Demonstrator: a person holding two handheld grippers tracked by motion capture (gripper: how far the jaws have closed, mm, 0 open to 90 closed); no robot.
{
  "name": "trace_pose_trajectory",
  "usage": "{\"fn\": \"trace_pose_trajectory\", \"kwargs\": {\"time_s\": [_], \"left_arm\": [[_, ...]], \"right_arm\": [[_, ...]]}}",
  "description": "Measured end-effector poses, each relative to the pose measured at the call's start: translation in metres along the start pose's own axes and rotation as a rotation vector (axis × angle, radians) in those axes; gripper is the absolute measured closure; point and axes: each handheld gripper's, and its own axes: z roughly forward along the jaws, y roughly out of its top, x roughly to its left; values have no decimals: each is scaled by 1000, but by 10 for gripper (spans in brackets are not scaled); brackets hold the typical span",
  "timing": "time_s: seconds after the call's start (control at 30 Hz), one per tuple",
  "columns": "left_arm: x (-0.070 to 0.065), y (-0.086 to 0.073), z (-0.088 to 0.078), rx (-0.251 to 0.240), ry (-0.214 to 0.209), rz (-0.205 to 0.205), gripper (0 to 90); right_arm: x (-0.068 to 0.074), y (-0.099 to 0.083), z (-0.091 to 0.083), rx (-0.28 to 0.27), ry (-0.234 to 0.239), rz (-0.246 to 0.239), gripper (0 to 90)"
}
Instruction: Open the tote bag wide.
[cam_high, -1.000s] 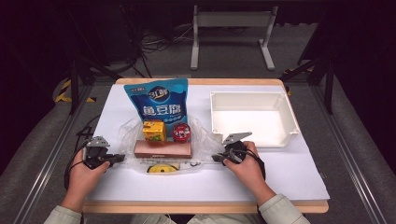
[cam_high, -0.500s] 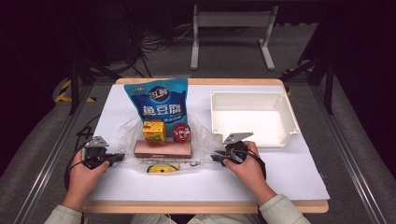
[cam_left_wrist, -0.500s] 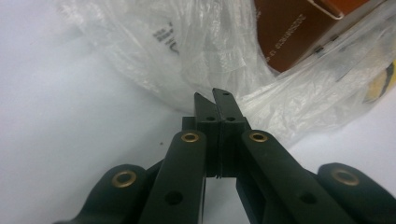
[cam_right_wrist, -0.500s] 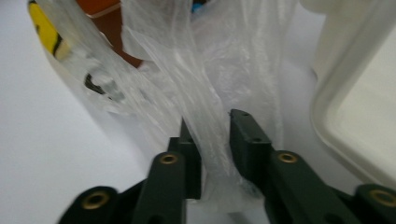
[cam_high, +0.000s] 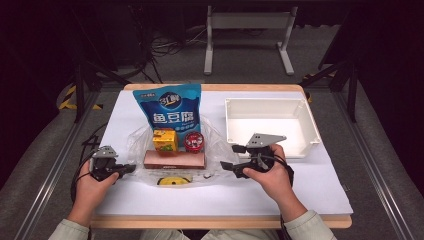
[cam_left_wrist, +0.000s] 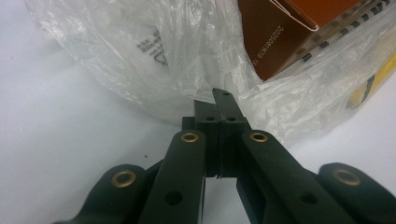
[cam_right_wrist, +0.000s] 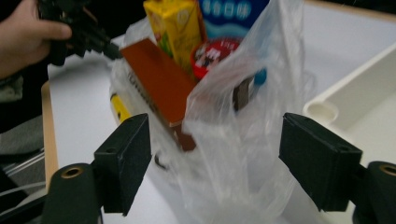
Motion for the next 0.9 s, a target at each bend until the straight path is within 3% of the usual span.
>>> {"fn": "trace_pose_trajectory", "kwargs": {"time_s": [0.17, 0.23, 0.43, 0.5, 0.53, 0.6, 0.73, 0.8, 0.9], "left_arm": [[-1, 0, 0, -5, -1, -2, 897], [0, 0, 0, -3, -5, 3, 897], [0, -1, 0, -14, -10, -6, 896], [0, -2, -1, -14, -12, -4, 895], [0, -2, -1, -15, -12, -4, 895], [0, -1, -1, -18, -11, -1, 894], [0, -1, 0, -14, -12, 2, 893], [0, -1, 0, -16, -14, 3, 893], [-1, -1, 1, -14, -12, 4, 894]], "right_arm": [[-4, 15, 8, -49, -29, 8, 230], [-5, 24, 20, -56, -45, 4, 227], [-6, 29, 58, -1, -107, -23, 241], [-6, 29, 61, 7, -120, -27, 251], [-7, 28, 65, 17, -136, -30, 282], [-7, 24, 69, 61, -139, -38, 523], [-6, 18, 72, 135, -188, -96, 811], [-5, 14, 74, 167, -201, -118, 865], [-4, 9, 79, 203, -215, -148, 877]]}}
